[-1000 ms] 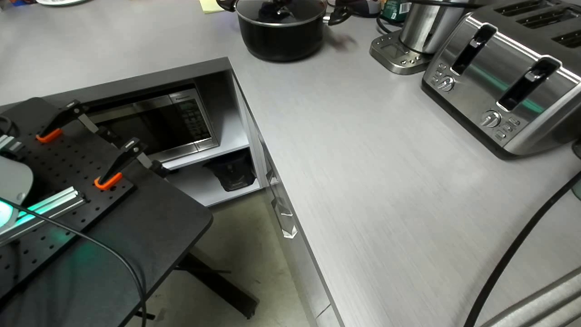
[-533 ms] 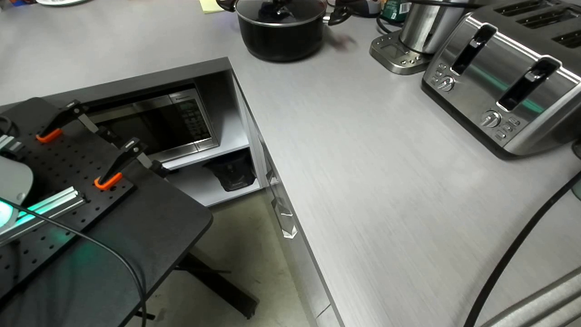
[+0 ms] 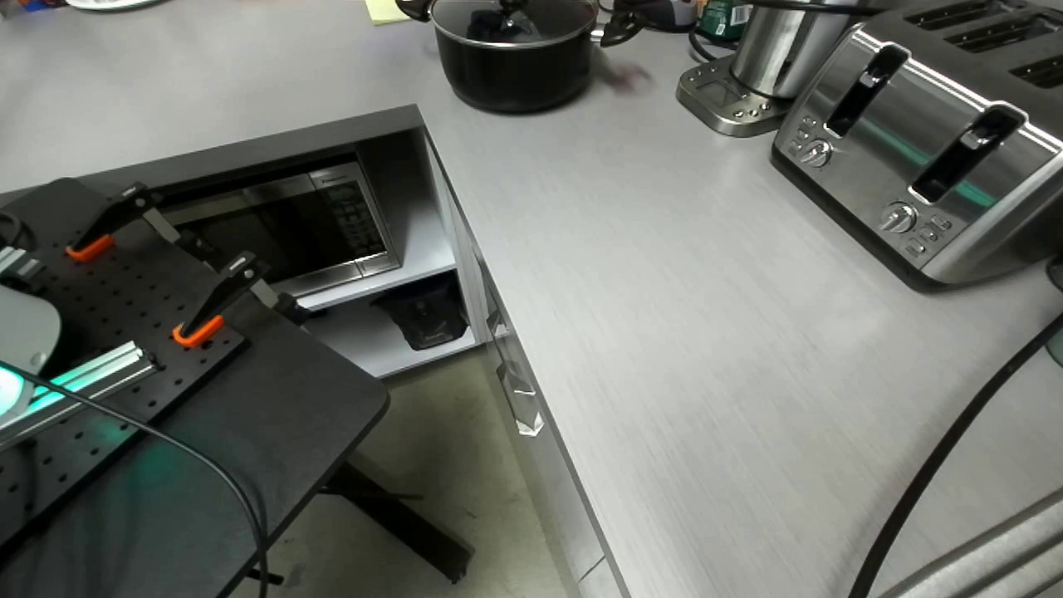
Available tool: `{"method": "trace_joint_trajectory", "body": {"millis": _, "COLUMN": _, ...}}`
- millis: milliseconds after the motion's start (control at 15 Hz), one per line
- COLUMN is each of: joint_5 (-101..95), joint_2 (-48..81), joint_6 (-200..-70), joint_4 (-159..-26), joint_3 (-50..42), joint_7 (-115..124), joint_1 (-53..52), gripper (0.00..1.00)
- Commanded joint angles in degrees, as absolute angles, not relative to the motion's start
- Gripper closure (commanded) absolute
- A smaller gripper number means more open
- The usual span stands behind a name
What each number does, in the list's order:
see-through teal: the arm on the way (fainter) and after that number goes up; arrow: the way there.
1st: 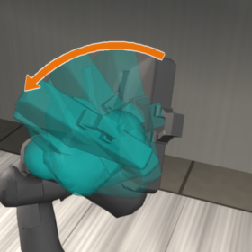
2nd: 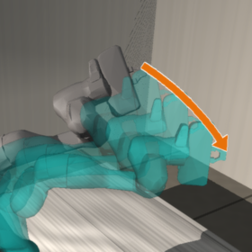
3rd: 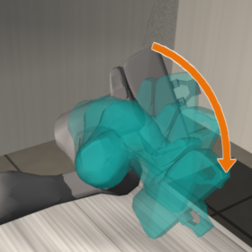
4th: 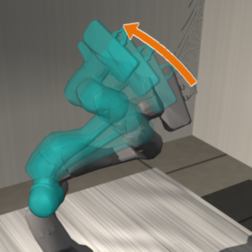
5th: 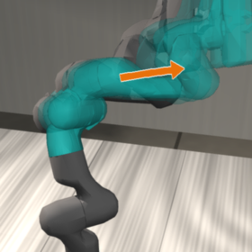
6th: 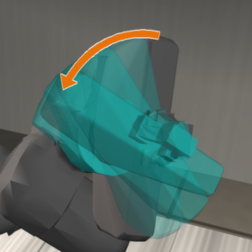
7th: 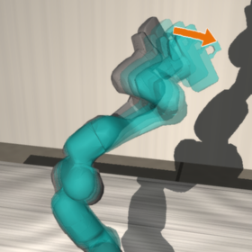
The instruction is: Put the lid on the pot
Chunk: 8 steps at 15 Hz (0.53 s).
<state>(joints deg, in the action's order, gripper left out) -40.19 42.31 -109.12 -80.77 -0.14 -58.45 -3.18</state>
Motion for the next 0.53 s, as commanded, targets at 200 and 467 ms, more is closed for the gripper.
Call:
{"method": "trace_joint_trajectory", "body": {"millis": 200, "joint_5": -40.26, "joint_2": 28.73, "joint_6": -113.15, "joint_4": -101.16, "joint_3": 1.72, "joint_7": -51.39, "joint_1": -3.58, "gripper": 0.0}}
{"method": "trace_joint_trajectory", "body": {"millis": 467, "joint_5": -37.94, "joint_2": 22.8, "joint_6": -113.45, "joint_4": -109.34, "joint_3": 3.47, "joint_7": -46.4, "joint_1": -3.25, "gripper": 0.0}}
